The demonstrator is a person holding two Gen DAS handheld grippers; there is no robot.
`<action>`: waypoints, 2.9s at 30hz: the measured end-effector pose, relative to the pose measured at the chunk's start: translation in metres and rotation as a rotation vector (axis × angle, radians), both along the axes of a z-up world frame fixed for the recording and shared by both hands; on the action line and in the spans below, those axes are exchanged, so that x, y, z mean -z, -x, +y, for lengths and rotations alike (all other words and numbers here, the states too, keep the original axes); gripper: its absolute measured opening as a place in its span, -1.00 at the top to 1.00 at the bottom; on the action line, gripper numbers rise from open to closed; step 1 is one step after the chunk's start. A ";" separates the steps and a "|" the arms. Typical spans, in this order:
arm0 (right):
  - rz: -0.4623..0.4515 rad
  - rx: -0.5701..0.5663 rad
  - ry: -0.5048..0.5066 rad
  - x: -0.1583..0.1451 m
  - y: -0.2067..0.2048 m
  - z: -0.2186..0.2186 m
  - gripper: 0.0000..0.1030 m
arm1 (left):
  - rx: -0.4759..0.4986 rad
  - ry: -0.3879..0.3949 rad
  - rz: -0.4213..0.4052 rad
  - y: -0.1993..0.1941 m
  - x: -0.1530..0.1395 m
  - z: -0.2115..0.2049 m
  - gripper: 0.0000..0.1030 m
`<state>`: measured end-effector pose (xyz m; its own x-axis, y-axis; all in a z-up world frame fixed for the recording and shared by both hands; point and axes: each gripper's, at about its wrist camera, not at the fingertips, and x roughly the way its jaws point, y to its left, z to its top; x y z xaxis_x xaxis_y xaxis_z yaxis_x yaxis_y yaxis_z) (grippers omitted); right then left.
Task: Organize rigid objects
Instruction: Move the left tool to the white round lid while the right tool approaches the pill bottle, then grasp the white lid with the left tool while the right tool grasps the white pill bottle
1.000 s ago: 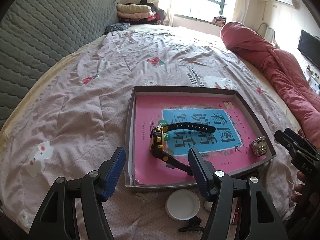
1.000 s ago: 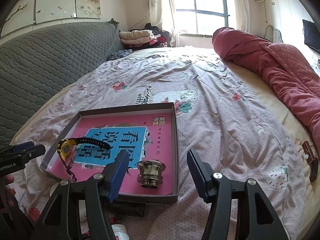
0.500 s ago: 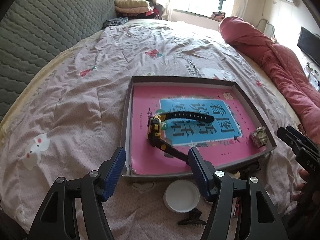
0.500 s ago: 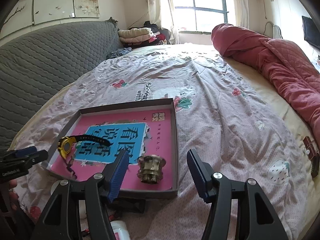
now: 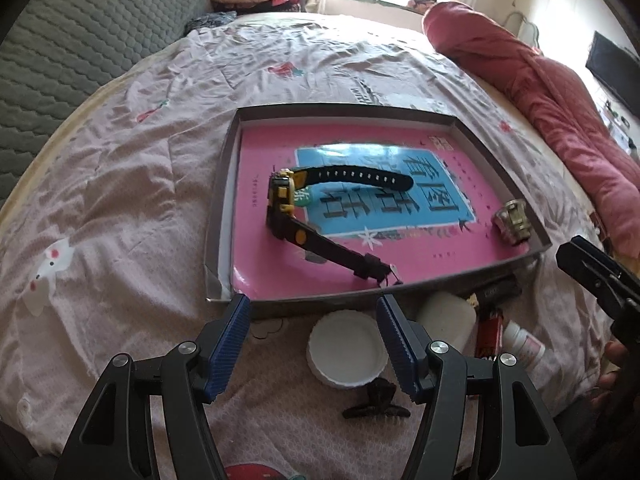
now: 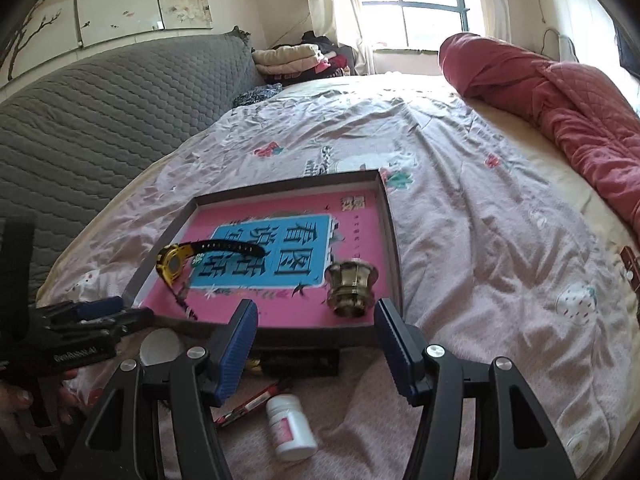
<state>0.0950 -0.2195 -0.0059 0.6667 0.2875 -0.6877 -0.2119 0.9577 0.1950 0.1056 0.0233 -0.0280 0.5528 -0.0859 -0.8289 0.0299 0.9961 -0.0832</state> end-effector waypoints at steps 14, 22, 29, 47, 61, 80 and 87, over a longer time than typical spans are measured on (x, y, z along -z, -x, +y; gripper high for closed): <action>0.059 0.000 -0.029 0.012 -0.005 -0.002 -0.16 | 0.020 0.022 0.012 0.005 -0.002 -0.001 -0.31; 0.059 -0.033 -0.003 0.014 -0.001 0.007 -0.16 | 0.022 0.004 0.022 0.004 0.003 -0.005 -0.31; 0.076 -0.060 0.064 0.020 0.000 0.015 -0.16 | 0.036 -0.010 0.043 -0.001 0.013 -0.011 -0.31; 0.166 -0.094 0.114 0.040 0.004 0.016 -0.16 | 0.037 -0.040 0.077 -0.004 0.026 -0.017 -0.32; 0.219 -0.153 0.107 0.049 0.013 0.019 -0.16 | 0.017 -0.035 0.099 0.000 0.026 -0.017 -0.32; 0.258 -0.188 0.163 0.062 0.013 0.030 -0.16 | 0.027 0.004 0.131 0.001 0.034 -0.018 -0.33; 0.260 -0.187 0.170 0.063 0.012 0.031 -0.16 | 0.040 -0.018 0.130 0.000 0.036 -0.023 -0.33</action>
